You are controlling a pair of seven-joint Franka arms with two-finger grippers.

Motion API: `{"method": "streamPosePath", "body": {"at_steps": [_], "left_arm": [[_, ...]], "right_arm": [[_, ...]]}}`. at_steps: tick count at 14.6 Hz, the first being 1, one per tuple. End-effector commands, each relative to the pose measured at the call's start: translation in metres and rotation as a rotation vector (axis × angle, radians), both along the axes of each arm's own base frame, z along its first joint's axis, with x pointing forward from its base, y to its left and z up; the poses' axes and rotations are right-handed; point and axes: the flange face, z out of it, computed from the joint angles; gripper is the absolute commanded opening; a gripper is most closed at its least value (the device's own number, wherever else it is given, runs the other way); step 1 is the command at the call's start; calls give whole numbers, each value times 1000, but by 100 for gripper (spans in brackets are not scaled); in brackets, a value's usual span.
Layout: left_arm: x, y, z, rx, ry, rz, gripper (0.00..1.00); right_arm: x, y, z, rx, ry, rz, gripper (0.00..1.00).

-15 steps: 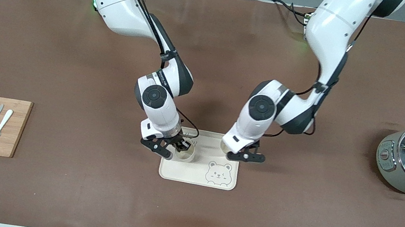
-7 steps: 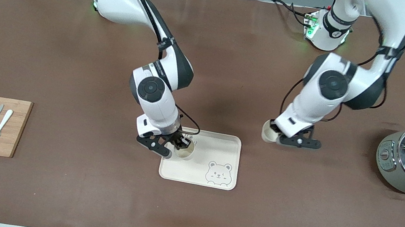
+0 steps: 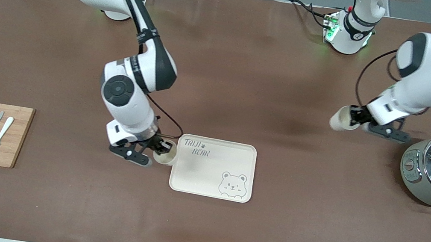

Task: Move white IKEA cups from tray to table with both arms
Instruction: 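Carry the cups apart, right gripper toward the board, left toward the pot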

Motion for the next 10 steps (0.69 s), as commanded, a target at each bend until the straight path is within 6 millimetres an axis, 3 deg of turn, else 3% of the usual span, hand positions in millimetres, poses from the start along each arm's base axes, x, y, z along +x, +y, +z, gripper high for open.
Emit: {"method": "streamPosePath", "body": {"at_steps": [1,3,5,8,10], "left_arm": [[-13,51,-8,-33,9,-28,0],[-20,91,-19,-52,-1,-47,0],[-24,114,-30,-50,-37,-54,0],[-18,114,-46,-24,-83,-47,0],[-9,104,-56,-9,-115,-53,0]], "right_arm": [[-8,-39,10,-17,10,54,0],[-7,-71,10,-28,15,83,0],[-6,-100,9,-37,19,117,0],[-2,-146,4,-47,26,178,0],[1,-169,0,-52,29,205,0]]}}
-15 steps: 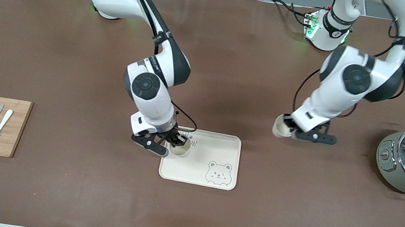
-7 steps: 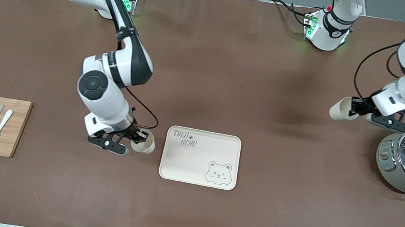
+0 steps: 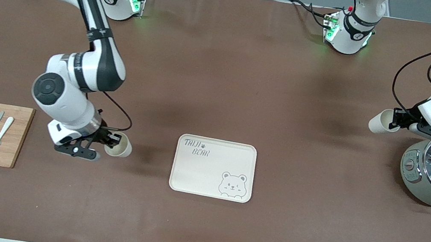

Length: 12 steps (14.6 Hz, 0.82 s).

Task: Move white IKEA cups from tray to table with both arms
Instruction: 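Carry the cups apart, right gripper toward the board, left toward the pot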

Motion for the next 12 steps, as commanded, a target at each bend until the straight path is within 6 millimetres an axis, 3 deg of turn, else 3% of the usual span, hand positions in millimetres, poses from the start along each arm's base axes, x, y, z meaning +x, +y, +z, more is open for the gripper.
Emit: {"method": "streamPosePath", "body": {"at_steps": [1,7,10,12], "left_arm": [[12,-22,-15,3,-46,-14,0],[31,-80,-50,-28,-103,42,0],[34,-89,-68,-31,-108,49,0],[33,-89,-75,-36,-95,60,0]], "right_arm": [[-6,-30,4,2,-3,53,0],[-9,-79,-22,-8,-15,105,0],[-9,-113,-37,-21,-52,156,0],[-13,-124,-48,-30,-71,183,0]]}}
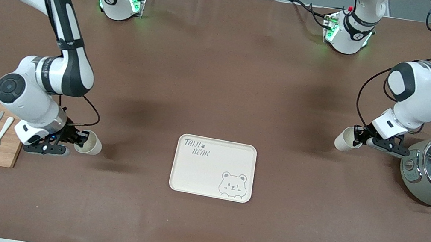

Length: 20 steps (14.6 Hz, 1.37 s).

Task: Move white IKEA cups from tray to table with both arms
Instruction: 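Carry the cups apart, right gripper toward the board, left toward the pot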

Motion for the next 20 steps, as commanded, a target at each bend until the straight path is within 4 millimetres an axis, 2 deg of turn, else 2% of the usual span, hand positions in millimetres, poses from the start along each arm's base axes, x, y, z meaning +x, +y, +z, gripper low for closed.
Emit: {"method": "streamPosePath", "body": {"at_steps": [1,11,15,16,17,18,20], "left_arm": [[1,0,-6,-14,-3,23,0],[4,6,-48,-2,-29,31,0],[3,8,-52,0,-32,36,0],[3,8,-51,1,-34,36,17],[3,8,-50,1,-35,34,75],[4,8,-49,2,-38,34,100],[3,9,-41,6,-50,42,100]], "right_arm": [[-12,-15,-8,2,-35,42,0],[-13,-17,-47,-9,-77,47,0],[-12,-15,-58,-10,-94,48,0],[-12,-12,-58,-7,-95,52,0],[-13,-10,-59,-4,-95,55,0],[-12,-9,-60,-5,-94,56,0],[-11,-9,-59,-4,-95,55,0]]}}
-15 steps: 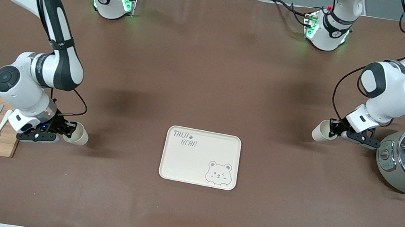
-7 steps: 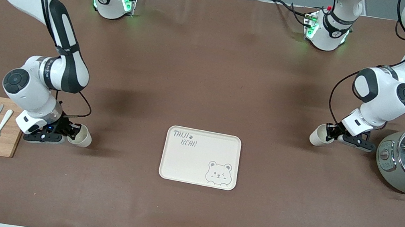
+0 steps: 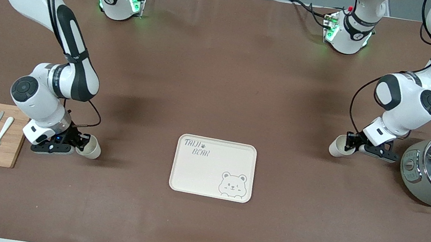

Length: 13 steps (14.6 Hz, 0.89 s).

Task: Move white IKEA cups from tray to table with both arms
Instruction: 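Carry the cups apart, right gripper toward the board, left toward the pot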

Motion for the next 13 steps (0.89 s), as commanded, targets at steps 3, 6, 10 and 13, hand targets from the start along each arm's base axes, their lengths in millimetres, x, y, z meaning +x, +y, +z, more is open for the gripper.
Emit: {"method": "streamPosePath", "body": {"at_steps": [3,6,10,13], "left_arm": [[0,3,28,7,-34,8,100],[-4,3,45,5,-16,1,100],[-10,6,74,-6,21,21,100],[-6,8,90,-9,19,22,100]], "right_arm": [[1,0,3,10,-14,10,45],[1,-1,4,10,-16,9,88],[2,-1,5,9,-18,11,100],[8,0,13,11,-28,11,100]]}}
